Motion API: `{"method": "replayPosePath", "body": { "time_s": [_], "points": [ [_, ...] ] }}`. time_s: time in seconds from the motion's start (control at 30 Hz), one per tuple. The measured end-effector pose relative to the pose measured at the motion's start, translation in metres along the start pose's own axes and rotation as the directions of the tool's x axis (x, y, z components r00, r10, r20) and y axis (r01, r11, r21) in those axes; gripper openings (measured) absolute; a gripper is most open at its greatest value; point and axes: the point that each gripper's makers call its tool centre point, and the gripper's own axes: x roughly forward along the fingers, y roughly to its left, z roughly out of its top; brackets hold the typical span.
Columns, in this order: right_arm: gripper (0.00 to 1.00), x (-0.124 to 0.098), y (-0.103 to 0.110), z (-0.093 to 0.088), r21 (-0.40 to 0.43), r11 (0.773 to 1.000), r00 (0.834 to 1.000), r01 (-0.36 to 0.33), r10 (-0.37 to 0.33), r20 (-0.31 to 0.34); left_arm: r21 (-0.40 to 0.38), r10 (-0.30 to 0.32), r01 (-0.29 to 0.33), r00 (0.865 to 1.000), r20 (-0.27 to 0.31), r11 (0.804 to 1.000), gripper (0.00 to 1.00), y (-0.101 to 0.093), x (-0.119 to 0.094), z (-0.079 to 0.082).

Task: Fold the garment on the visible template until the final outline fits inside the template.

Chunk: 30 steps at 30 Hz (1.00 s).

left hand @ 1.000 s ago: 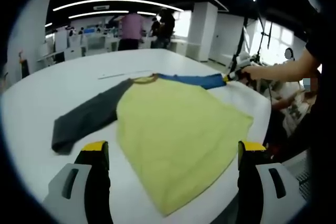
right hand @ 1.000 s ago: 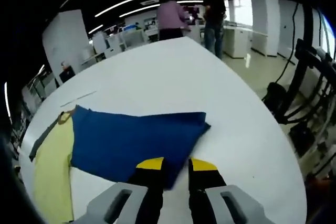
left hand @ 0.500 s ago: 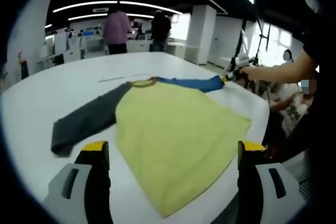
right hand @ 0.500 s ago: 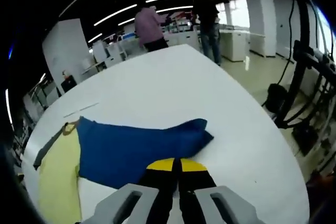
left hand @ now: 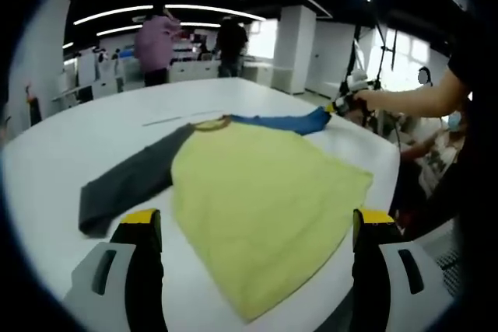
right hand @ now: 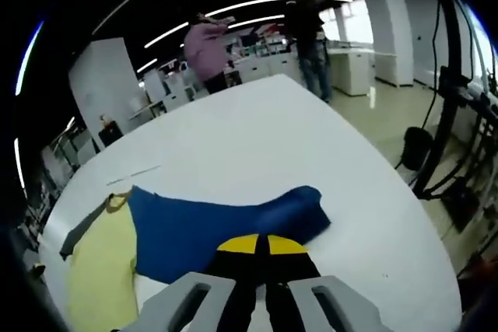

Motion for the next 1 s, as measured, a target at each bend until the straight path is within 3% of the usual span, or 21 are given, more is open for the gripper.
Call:
{"method": "replayPosePath", "body": {
  "time_s": [0.4,1.0],
  "points": [
    [0.0,-0.012,0.029,0.017,-0.029,0.998,0.998,-0.054,0.055,0.031,0.005,0.001,-0.001,1.0,0.012,1.0,0.99,-0.002,-0.001,0.006],
    [0.0,-0.009,0.073,0.032,-0.111,0.989,0.994,-0.098,0.102,0.035,0.007,0.007,-0.007,1.0,0.013,1.0,0.99,0.0,-0.004,0.005]
  ]
}}
